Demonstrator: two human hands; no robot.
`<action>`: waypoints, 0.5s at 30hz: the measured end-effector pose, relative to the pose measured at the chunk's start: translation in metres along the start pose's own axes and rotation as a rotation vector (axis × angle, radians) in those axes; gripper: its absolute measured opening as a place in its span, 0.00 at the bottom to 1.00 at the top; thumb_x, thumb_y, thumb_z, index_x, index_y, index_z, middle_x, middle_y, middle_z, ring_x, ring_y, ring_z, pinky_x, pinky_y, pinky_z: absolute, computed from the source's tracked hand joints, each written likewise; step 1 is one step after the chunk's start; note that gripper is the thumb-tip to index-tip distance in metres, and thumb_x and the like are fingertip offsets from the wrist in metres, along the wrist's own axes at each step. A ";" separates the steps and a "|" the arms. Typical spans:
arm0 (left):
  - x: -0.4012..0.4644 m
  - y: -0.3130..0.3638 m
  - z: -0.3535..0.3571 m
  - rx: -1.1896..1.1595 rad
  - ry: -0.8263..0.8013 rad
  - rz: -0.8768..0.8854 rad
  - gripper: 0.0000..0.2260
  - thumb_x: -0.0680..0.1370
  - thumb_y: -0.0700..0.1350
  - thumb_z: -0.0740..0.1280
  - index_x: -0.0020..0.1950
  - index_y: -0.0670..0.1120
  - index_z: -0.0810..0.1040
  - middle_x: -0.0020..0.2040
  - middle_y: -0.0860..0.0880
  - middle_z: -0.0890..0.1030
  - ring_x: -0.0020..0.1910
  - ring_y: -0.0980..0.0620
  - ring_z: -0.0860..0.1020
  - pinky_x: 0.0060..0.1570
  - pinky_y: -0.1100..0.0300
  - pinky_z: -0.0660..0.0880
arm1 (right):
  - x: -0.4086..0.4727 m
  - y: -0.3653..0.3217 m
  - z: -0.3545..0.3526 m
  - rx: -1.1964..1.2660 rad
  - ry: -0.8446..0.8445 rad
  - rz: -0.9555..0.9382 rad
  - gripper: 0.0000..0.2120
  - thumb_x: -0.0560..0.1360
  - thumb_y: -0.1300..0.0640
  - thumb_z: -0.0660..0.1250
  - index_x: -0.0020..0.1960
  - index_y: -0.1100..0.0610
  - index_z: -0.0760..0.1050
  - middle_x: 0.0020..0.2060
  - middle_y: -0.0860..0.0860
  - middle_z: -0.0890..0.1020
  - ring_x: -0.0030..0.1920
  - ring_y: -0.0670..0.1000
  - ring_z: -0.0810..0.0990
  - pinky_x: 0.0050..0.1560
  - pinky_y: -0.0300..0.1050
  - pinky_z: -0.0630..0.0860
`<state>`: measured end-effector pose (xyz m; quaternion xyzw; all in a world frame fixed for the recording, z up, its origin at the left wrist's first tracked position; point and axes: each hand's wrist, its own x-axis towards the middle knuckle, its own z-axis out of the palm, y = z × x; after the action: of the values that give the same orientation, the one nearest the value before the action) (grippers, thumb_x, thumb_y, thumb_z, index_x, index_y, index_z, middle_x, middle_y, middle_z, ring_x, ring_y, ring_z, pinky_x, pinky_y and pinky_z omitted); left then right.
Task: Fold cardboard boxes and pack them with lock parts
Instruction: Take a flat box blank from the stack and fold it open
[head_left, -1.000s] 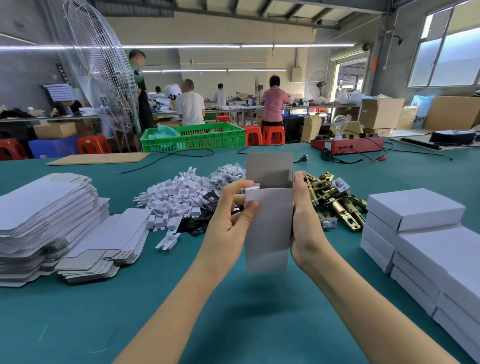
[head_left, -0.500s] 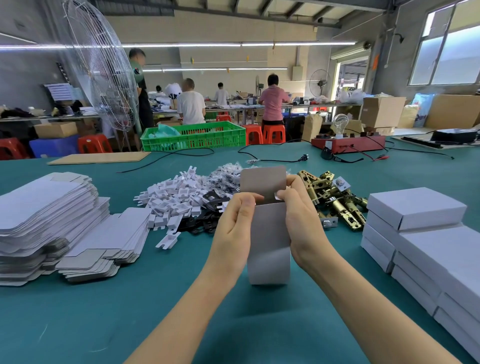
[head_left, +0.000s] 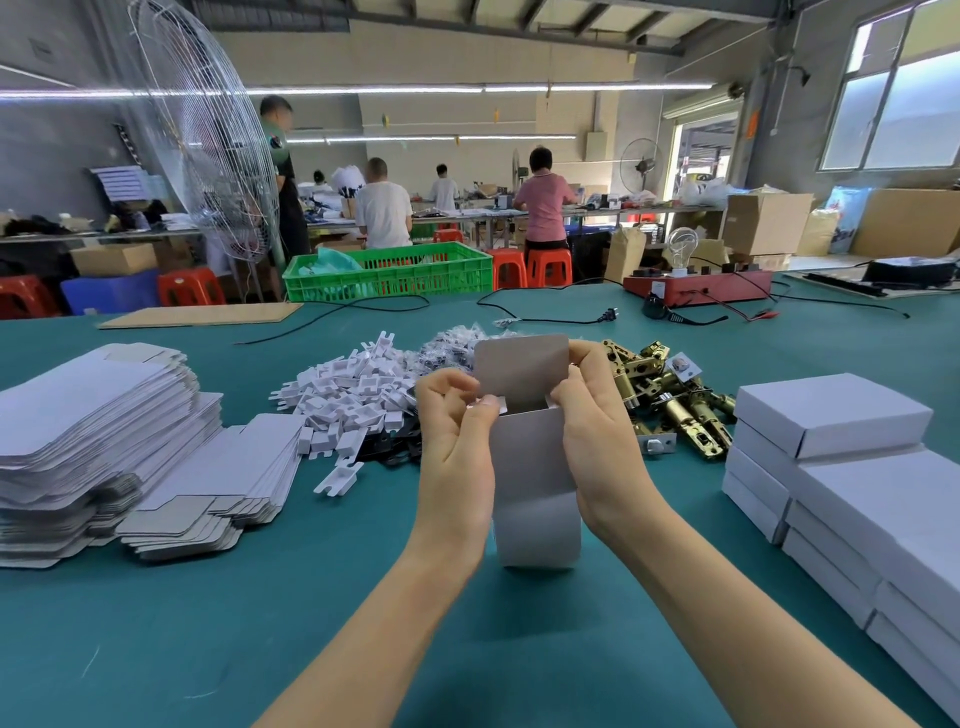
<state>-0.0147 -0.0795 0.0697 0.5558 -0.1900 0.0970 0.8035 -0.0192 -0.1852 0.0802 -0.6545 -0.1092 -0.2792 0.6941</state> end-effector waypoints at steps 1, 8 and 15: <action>0.001 0.000 -0.001 -0.016 0.015 -0.010 0.11 0.74 0.44 0.63 0.42 0.63 0.72 0.40 0.54 0.77 0.43 0.49 0.72 0.48 0.49 0.67 | 0.000 0.000 0.001 0.003 0.001 0.001 0.18 0.76 0.66 0.52 0.43 0.45 0.72 0.35 0.40 0.74 0.34 0.39 0.70 0.34 0.28 0.68; 0.005 0.001 -0.003 -0.047 -0.049 -0.008 0.20 0.81 0.36 0.56 0.54 0.60 0.80 0.54 0.47 0.82 0.49 0.51 0.78 0.51 0.52 0.75 | 0.000 0.000 0.002 0.084 -0.041 0.012 0.14 0.76 0.63 0.55 0.44 0.46 0.74 0.42 0.46 0.80 0.41 0.43 0.77 0.40 0.34 0.74; 0.003 0.002 -0.002 -0.075 -0.031 0.015 0.10 0.79 0.45 0.61 0.44 0.56 0.81 0.44 0.49 0.79 0.44 0.52 0.74 0.47 0.54 0.72 | 0.000 -0.002 0.001 0.145 -0.012 0.058 0.16 0.78 0.65 0.56 0.39 0.49 0.73 0.38 0.48 0.80 0.43 0.48 0.77 0.48 0.47 0.72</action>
<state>-0.0121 -0.0773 0.0725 0.5251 -0.2102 0.0872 0.8200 -0.0202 -0.1841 0.0814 -0.6071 -0.1142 -0.2463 0.7468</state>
